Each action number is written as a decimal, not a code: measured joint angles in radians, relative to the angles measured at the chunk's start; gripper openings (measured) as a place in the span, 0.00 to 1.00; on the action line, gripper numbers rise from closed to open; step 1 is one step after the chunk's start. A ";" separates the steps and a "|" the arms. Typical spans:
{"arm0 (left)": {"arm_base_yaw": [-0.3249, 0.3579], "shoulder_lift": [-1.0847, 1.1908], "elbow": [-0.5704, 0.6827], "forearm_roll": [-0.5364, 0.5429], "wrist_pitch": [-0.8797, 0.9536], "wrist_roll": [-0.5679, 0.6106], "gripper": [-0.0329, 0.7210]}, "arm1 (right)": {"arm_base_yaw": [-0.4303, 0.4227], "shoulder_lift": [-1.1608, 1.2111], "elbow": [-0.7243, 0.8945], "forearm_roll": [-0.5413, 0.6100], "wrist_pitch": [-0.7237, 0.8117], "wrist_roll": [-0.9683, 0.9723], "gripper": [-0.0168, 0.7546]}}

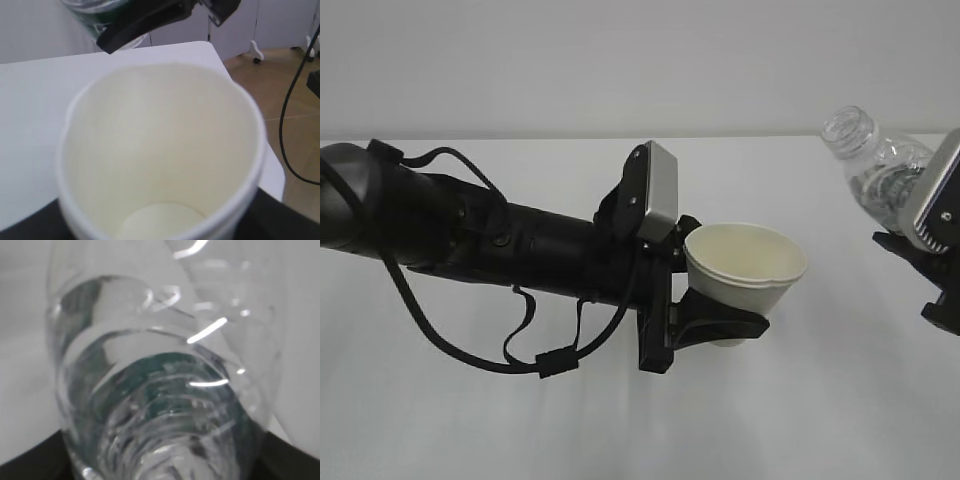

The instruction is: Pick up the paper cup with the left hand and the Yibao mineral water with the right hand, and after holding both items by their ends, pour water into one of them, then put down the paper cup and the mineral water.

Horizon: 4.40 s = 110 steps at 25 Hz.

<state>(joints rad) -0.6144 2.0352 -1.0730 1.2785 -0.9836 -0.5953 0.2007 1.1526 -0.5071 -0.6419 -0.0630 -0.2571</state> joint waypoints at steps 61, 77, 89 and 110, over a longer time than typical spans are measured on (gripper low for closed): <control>-0.031 0.000 -0.031 -0.077 0.002 -0.004 0.62 | 0.000 -0.014 -0.040 -0.352 0.082 0.000 0.63; -0.057 0.000 -0.031 -0.089 0.002 -0.004 0.62 | 0.000 -0.014 -0.040 -0.393 0.084 0.000 0.63; -0.057 0.000 -0.031 -0.112 0.002 -0.004 0.62 | 0.000 -0.014 -0.040 -0.417 0.084 0.000 0.63; -0.058 0.000 -0.031 -0.112 0.002 -0.004 0.62 | 0.000 -0.014 -0.059 -0.503 0.084 0.000 0.63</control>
<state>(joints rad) -0.6720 2.0352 -1.1036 1.1662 -0.9821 -0.5990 0.2007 1.1390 -0.5662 -1.1449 0.0206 -0.2571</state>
